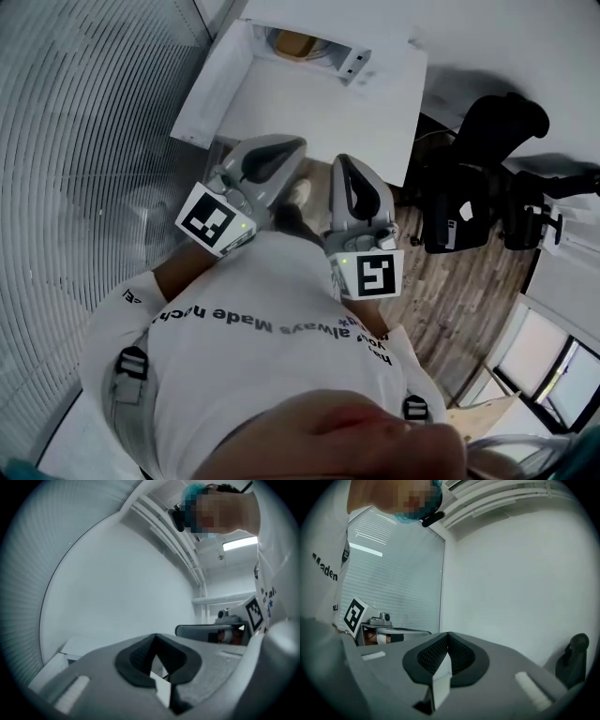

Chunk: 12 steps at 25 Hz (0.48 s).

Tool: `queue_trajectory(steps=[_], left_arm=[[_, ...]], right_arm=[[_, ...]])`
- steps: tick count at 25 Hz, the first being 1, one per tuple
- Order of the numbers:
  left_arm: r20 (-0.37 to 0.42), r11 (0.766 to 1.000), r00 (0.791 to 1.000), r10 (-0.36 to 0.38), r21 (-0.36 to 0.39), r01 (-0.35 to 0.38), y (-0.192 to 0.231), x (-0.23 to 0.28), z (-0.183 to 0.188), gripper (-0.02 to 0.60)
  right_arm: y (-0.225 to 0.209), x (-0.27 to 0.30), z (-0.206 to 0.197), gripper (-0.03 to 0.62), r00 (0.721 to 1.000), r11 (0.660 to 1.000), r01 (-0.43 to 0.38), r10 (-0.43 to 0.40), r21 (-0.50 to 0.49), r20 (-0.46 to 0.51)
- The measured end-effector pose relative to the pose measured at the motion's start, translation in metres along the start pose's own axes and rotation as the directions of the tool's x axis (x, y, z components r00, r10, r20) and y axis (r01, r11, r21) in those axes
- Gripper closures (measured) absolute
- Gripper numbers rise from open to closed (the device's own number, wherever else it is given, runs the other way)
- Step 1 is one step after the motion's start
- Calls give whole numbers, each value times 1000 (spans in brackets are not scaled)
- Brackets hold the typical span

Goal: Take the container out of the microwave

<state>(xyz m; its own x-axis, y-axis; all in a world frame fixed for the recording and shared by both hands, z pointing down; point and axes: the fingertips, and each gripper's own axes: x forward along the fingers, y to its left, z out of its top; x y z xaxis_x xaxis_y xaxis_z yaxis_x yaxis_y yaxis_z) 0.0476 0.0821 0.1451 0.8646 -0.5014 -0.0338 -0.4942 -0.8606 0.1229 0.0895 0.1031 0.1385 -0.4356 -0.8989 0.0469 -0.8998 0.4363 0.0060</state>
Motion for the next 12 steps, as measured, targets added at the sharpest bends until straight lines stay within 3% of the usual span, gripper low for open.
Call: queue_trajectory(steps=[6,12], left_arm=[[-9,1000,1000,-5,7,5,19,85,-3,578],[-15,999,999,34,-22,-35,43,126,-14,578]], right_arm=[[-85,24,3,592,1000,1000,6,-6,-16,10],[-127,51,-2,592,999,999,6,-8,44,43]])
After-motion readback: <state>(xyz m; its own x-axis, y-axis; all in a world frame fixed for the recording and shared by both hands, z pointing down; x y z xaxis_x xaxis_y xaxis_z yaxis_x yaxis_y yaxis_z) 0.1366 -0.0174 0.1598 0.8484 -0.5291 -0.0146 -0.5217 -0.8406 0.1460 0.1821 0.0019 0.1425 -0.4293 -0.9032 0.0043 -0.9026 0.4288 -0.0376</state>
